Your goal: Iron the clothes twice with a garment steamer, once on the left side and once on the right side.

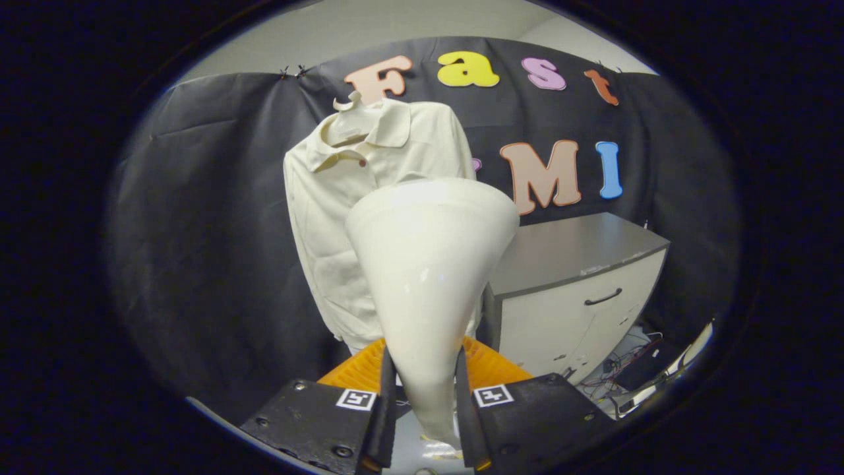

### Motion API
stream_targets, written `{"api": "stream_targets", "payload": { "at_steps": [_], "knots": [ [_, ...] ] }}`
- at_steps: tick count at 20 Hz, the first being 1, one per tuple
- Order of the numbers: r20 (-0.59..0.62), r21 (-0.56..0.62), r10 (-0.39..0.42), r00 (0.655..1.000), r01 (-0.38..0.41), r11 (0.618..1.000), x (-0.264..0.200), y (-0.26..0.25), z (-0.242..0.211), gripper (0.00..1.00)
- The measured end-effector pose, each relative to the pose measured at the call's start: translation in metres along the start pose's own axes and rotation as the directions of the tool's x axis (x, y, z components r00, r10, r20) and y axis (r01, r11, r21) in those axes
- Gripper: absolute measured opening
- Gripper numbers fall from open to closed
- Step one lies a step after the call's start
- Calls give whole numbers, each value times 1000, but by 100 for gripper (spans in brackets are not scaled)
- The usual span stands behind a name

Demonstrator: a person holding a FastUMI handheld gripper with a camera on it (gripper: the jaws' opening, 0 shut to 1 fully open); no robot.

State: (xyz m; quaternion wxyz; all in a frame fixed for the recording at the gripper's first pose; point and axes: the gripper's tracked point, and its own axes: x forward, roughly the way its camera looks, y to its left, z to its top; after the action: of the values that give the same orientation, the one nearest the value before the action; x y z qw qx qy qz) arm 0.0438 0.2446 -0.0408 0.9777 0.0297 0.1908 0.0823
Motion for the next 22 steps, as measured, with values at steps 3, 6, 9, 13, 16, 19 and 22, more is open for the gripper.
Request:
{"api": "stream_targets", "payload": {
  "at_steps": [3, 6, 9, 13, 16, 19, 22],
  "knots": [
    [34, -5, 7, 999, -7, 1000, -20, -30, 14, 40],
    [64, -6, 21, 998, -21, 1000, -34, -62, 24, 40],
    [97, -25, 35, 995, -33, 999, -42, -97, 37, 40],
    [184, -8, 24, 983, -23, 1000, -48, -139, 49, 39],
    [156, -32, 55, 986, -51, 998, -48, -155, 40, 39],
    [140, -6, 41, 989, -40, 999, -41, -168, 37, 39],
    [141, 16, 39, 989, -42, 999, -37, -171, 37, 39]
  ]
}}
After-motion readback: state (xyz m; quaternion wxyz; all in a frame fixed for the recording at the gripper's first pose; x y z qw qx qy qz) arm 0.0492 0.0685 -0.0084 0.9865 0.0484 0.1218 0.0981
